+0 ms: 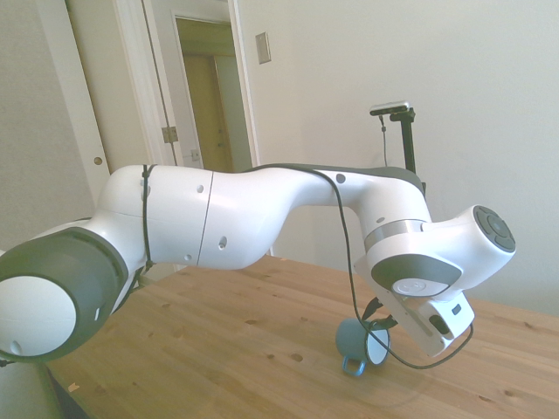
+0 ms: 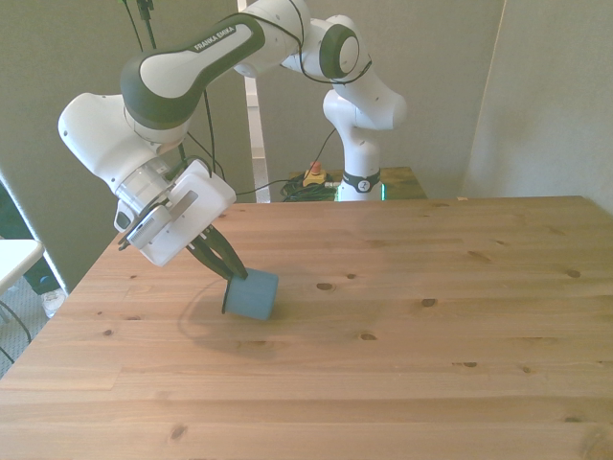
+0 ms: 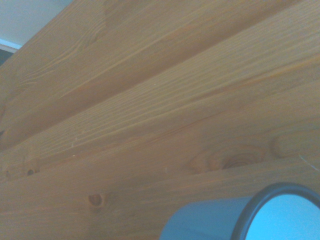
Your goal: Flip the mug upright
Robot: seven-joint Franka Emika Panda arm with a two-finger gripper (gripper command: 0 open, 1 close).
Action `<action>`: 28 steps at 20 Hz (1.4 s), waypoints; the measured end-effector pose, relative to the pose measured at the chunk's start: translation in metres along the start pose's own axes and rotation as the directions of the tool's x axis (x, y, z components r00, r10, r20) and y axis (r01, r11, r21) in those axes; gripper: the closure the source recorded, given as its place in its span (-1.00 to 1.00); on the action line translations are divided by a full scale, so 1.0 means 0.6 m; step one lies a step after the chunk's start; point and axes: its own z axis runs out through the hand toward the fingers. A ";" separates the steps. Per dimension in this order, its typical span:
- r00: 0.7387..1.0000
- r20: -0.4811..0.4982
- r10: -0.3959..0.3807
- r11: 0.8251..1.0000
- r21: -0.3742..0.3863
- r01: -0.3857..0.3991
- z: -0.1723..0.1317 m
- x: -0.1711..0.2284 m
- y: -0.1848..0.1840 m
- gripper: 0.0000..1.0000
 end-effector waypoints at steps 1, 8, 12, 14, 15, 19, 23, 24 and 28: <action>1.000 -0.006 -0.005 1.000 -0.004 0.005 -0.004 -0.003 -0.004 1.00; 0.987 -0.144 -0.069 0.995 -0.087 0.057 -0.007 -0.031 -0.051 1.00; 0.956 -0.255 -0.143 0.983 -0.146 0.108 -0.009 -0.071 -0.076 1.00; 0.931 -0.314 -0.185 0.975 -0.180 0.133 -0.002 -0.088 -0.078 1.00; 0.915 -0.346 -0.208 0.970 -0.195 0.147 0.003 -0.096 -0.077 1.00; 0.858 -0.431 -0.278 0.950 -0.254 0.181 0.027 -0.125 -0.065 1.00; 0.808 -0.486 -0.332 0.930 -0.310 0.196 0.047 -0.146 -0.052 1.00; 0.796 -0.500 -0.342 0.927 -0.318 0.198 0.050 -0.149 -0.050 1.00; 0.749 -0.529 -0.399 0.901 -0.376 0.215 0.063 -0.158 -0.041 1.00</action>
